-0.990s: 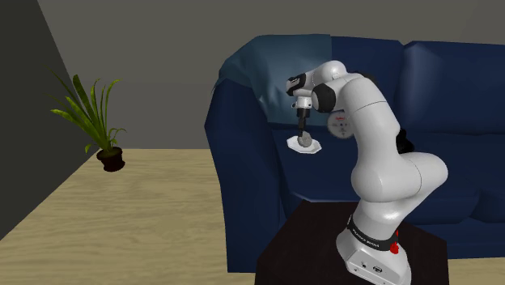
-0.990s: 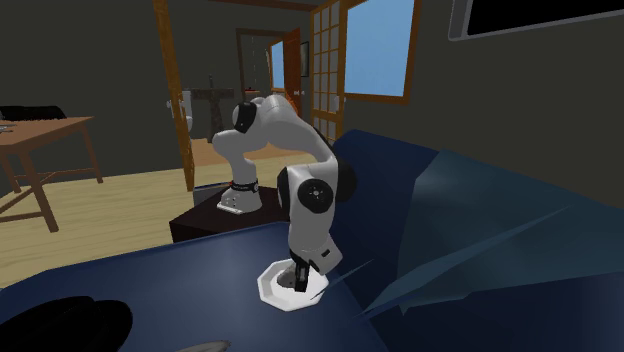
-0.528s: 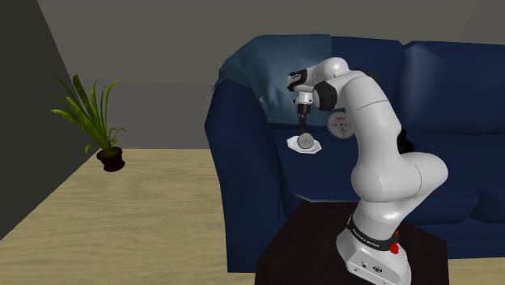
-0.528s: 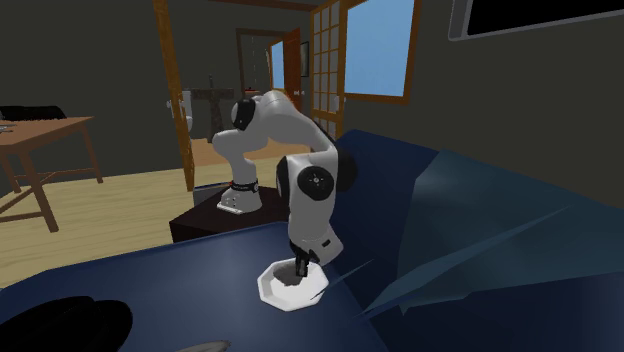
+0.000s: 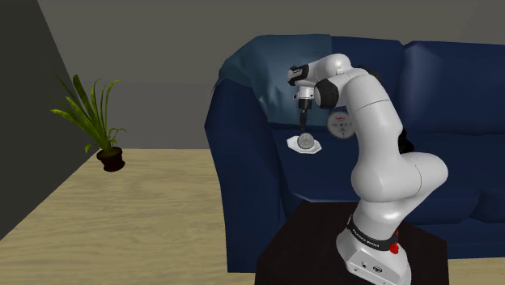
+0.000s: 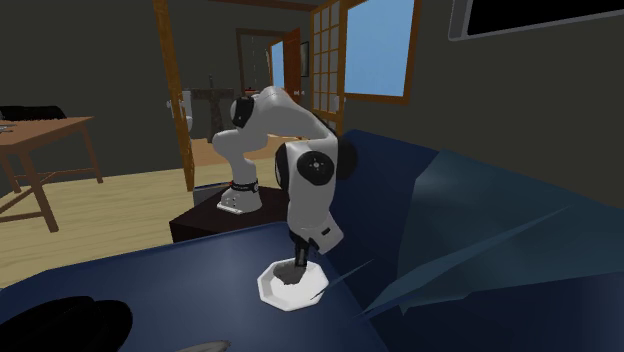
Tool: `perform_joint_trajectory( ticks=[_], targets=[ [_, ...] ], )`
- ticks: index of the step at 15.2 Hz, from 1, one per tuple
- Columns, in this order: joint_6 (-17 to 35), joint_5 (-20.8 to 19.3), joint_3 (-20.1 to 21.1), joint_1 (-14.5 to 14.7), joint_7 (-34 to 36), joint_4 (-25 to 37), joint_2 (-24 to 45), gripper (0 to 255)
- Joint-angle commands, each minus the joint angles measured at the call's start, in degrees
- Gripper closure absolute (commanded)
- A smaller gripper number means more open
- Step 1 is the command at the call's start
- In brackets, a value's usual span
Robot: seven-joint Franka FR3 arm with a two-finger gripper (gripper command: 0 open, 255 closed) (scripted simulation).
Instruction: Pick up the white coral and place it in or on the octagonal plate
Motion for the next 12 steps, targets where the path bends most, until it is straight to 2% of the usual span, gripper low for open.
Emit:
perform_joint_trajectory(
  ticks=[1,2,3,10,12],
  targets=[
    [6.53,-2.01,-0.84,1.92,-4.46,-8.01,-3.84,0],
    [12.74,-3.79,-1.53,3.41,-8.53,-14.7,-6.95,0],
    [14.08,-4.2,-1.59,3.64,-9.36,-16.04,-7.57,0],
    [19.9,-3.77,-1.32,4.49,-9.92,-22.13,-7.67,0],
    [19.9,-3.77,-1.32,4.49,-9.92,-22.13,-7.67,0]
  ],
)
